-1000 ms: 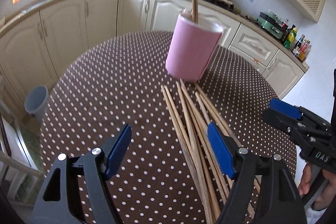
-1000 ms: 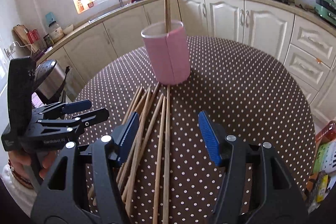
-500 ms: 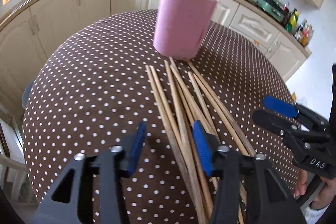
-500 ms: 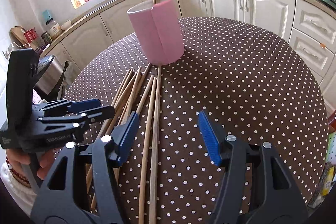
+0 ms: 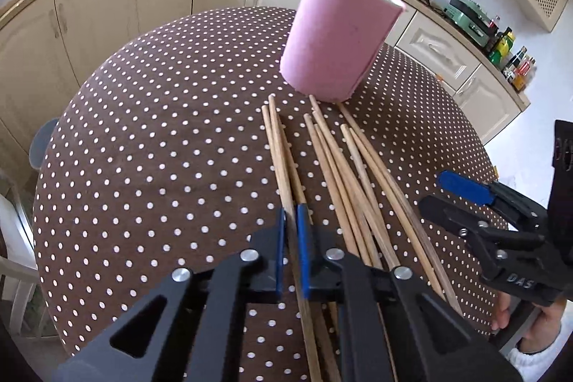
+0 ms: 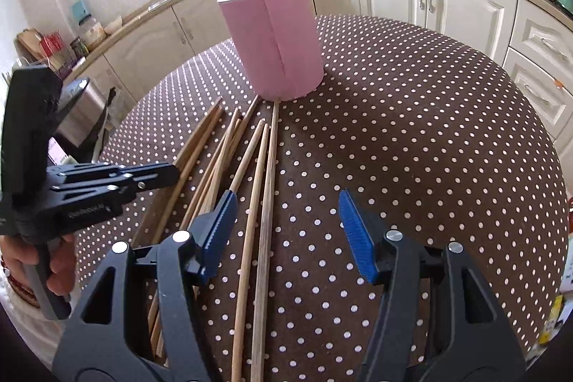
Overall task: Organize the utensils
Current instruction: 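Close the left tool on a chopstick while the right tool grasps another chopstick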
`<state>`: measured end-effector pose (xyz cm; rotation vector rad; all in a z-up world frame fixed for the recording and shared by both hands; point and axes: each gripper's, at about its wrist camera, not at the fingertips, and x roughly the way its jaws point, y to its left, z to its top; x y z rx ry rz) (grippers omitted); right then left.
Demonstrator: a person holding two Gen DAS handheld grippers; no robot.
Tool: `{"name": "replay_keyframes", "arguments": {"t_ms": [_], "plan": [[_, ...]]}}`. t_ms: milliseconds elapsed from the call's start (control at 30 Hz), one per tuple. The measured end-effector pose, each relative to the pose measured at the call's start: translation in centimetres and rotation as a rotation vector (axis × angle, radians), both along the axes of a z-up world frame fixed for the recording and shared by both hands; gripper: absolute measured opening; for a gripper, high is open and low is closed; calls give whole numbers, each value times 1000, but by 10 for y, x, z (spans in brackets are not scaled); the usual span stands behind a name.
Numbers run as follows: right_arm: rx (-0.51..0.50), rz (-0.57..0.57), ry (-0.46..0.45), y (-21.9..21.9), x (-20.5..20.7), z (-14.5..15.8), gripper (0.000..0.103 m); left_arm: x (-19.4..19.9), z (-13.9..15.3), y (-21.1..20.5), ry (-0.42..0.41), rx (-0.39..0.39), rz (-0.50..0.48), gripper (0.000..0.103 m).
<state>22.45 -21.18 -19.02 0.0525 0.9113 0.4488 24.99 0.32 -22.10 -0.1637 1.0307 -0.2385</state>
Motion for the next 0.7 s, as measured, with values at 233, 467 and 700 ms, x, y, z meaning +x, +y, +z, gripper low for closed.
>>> {"name": "replay_keyframes", "arguments": {"t_ms": [233,467,700], "plan": [[-61,37,17,17,15,-4,59,-2,0,19,15,-34,4,8],[-116,46,25,26,29,-5,42,-12,-4,45,24,-54,5,8],[-171,72,52,42,44,-7,35,-5,0,53,21,-3,23,8]]}}
